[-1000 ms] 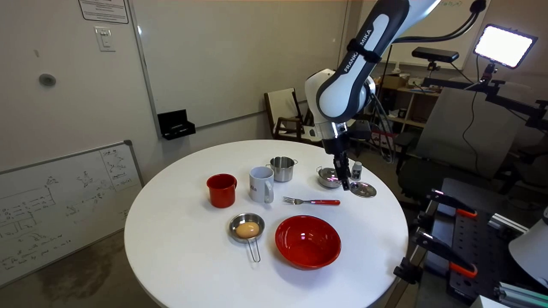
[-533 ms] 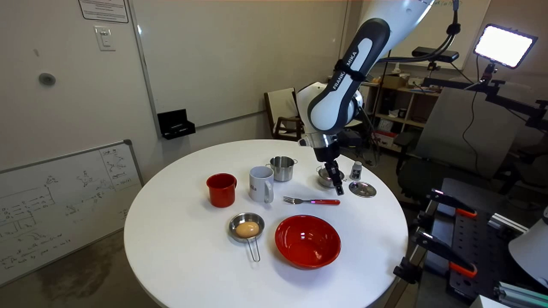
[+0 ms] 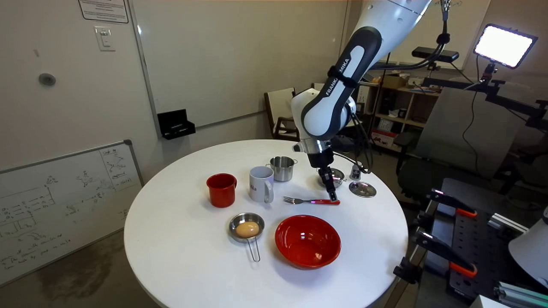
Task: Pick up the folk from the table and rotate it slightly to the right.
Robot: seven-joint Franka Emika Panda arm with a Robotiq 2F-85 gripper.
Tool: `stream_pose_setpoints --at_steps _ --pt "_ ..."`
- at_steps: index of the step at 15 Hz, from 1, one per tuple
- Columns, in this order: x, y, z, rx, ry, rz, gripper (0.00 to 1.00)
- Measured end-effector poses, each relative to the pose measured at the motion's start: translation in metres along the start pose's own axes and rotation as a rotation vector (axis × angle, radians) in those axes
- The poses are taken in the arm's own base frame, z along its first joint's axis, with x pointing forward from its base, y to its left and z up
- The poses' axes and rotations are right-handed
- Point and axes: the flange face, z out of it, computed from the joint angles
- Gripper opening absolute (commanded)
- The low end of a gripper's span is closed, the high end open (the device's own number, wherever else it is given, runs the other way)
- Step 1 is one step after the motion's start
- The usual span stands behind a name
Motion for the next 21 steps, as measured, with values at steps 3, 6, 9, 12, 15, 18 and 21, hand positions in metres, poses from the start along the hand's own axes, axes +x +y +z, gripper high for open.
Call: stream_pose_setpoints --at_steps 3,6,9,12,15,18,21 --pt "0.006 -0.001 0.002 0.013 0.01 0.003 1.0" --pt "0.011 -0.001 0.003 0.022 0.021 0.007 1.0" --pt "0.014 0.0 0.006 0.033 0.027 0.016 1.0" --pt "0.016 0.002 0.013 0.047 0.027 0.044 1.0" --pt "0.02 0.005 0.022 0.058 0.024 0.065 0.99" --pt "0.024 0.008 0.025 0.059 0.024 0.086 0.7" --pt "0.027 0.012 0.023 0.054 0.031 0.107 0.47"
